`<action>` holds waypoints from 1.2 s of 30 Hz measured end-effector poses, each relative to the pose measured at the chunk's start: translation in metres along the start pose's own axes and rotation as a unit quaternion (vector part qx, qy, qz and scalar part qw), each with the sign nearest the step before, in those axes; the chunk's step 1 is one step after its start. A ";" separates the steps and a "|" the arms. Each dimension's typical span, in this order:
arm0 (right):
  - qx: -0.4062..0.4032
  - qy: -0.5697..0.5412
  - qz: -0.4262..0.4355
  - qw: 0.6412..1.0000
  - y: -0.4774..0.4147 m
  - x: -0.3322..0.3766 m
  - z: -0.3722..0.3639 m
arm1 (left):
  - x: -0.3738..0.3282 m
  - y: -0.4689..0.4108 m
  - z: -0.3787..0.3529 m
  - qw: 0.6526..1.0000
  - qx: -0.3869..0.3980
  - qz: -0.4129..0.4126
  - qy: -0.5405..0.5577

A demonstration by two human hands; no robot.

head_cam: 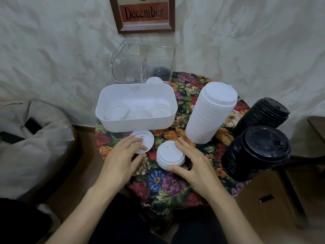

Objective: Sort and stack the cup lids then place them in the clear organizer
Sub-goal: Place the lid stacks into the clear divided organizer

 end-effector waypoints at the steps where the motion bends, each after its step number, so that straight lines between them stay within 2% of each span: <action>1: -0.004 -0.003 0.000 1.000 0.000 0.000 -0.001 | -0.004 0.000 0.004 1.000 -0.010 0.008 0.011; 4: -0.012 -0.009 -0.002 1.000 0.001 -0.001 -0.002 | -0.021 0.002 0.018 0.991 -0.052 0.044 0.114; 6: -0.011 -0.010 -0.009 1.000 0.002 0.000 -0.001 | -0.032 0.001 0.025 0.967 -0.067 0.070 0.236; 9: -0.007 -0.021 -0.021 1.000 0.003 0.002 0.001 | -0.046 -0.004 0.026 0.906 -0.090 0.092 0.404; 11: -0.004 -0.038 -0.017 0.999 0.003 0.002 0.001 | -0.052 -0.010 0.018 0.851 -0.075 0.116 0.506; 12: -0.003 -0.047 -0.013 0.999 0.003 0.002 0.001 | -0.053 -0.013 0.014 0.838 -0.060 0.123 0.528; 13: -0.002 -0.053 -0.011 0.999 0.003 0.002 0.001 | -0.052 -0.016 0.009 0.840 -0.048 0.123 0.526; 16: -0.003 -0.059 -0.011 0.998 0.003 0.003 0.001 | -0.042 -0.021 -0.003 0.899 -0.011 0.115 0.422; 18: -0.004 -0.059 -0.011 0.998 0.003 0.002 0.001 | -0.040 -0.022 -0.009 0.921 0.017 0.111 0.373; 24: -0.008 -0.054 -0.016 0.998 0.003 -0.001 -0.001 | -0.044 -0.023 -0.010 0.943 0.070 0.096 0.309; 28: -0.008 -0.053 -0.021 0.998 0.003 -0.002 -0.001 | -0.041 -0.025 -0.009 0.942 0.092 0.104 0.306; 36: -0.002 -0.024 -0.016 1.000 0.002 -0.002 -0.001 | -0.051 -0.030 -0.007 0.968 0.121 0.084 0.202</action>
Point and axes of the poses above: each hand's wrist, its own y-axis away from the middle knuckle, its own z-axis out of the back of the hand, x = y × z, the point moved 5 cm from there along -y, towards the middle knuckle, and after that the axes turned 9 degrees about x, right-handed, at the moved point
